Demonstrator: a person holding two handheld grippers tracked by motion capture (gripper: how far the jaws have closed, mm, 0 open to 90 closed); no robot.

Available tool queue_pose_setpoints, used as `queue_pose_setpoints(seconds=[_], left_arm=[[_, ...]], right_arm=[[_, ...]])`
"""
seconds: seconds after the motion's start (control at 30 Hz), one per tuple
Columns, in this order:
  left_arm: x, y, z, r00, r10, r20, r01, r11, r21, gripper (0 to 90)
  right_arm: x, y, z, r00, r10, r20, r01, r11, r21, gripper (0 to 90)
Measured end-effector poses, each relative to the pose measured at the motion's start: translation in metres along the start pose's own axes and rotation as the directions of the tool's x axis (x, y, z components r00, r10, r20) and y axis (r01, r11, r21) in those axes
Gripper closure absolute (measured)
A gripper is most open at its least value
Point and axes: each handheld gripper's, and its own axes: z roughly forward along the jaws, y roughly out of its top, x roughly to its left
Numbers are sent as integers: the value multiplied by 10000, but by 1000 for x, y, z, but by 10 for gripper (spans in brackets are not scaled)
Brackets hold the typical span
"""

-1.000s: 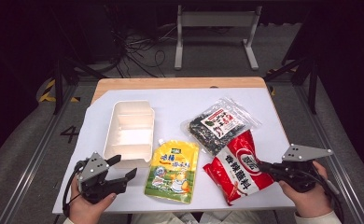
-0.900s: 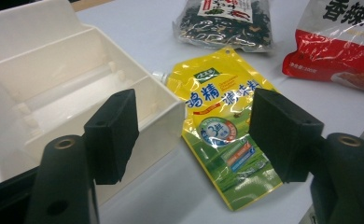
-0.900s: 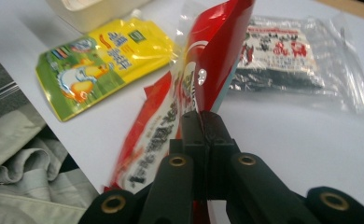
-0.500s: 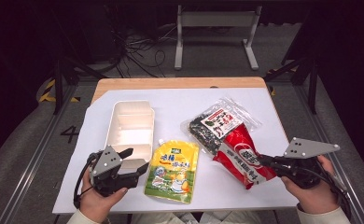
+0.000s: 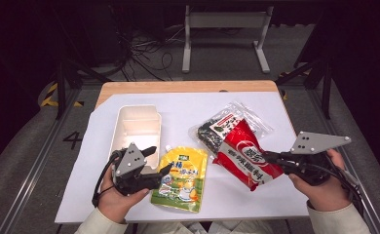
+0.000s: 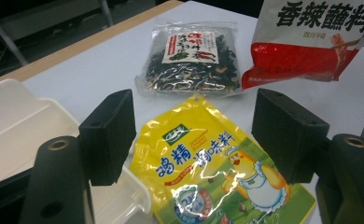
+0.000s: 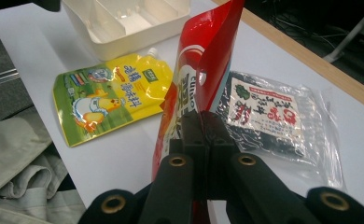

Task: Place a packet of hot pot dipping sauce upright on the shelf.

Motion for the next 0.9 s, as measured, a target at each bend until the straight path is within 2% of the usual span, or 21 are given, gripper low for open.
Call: queue_pose_setpoints(seconds=[0.13, 0.17, 0.2, 0.43, 0.57, 0.67, 0.77, 0.9], left_arm=[[0, 4, 9, 9988, 9, 495, 8, 9994, -341, 361], [0, 4, 9, 9988, 9, 495, 8, 9994, -341, 370], [0, 7, 14, 9963, -46, 862, 79, 9992, -387, 391], [-2, 9, 27, 9918, 112, 1274, -12, 9969, -785, 409], [-2, 11, 37, 9882, 365, 1487, -197, 9934, -1126, 412], [-3, 12, 42, 9859, 434, 1615, -250, 9931, -1145, 404], [-4, 13, 50, 9800, 473, 1931, -253, 9931, -1147, 374], [-5, 13, 58, 9663, 330, 2553, -30, 9931, -1171, 315]], right_arm=[[3, 7, 2, 9996, -219, -194, 217, 9997, -109, 888], [3, 9, 3, 9994, -272, -235, 270, 9996, -121, 888], [4, 10, 4, 9991, -315, -287, 311, 9994, -152, 888], [7, 19, 10, 9976, -481, -495, 466, 9985, -293, 888], [10, 25, 13, 9958, -674, -622, 654, 9973, -349, 888], [12, 27, 14, 9950, -721, -696, 696, 9969, -374, 888], [14, 31, 17, 9925, -864, -863, 827, 9955, -460, 888], [17, 34, 21, 9900, -980, -1016, 933, 9944, -501, 888]])
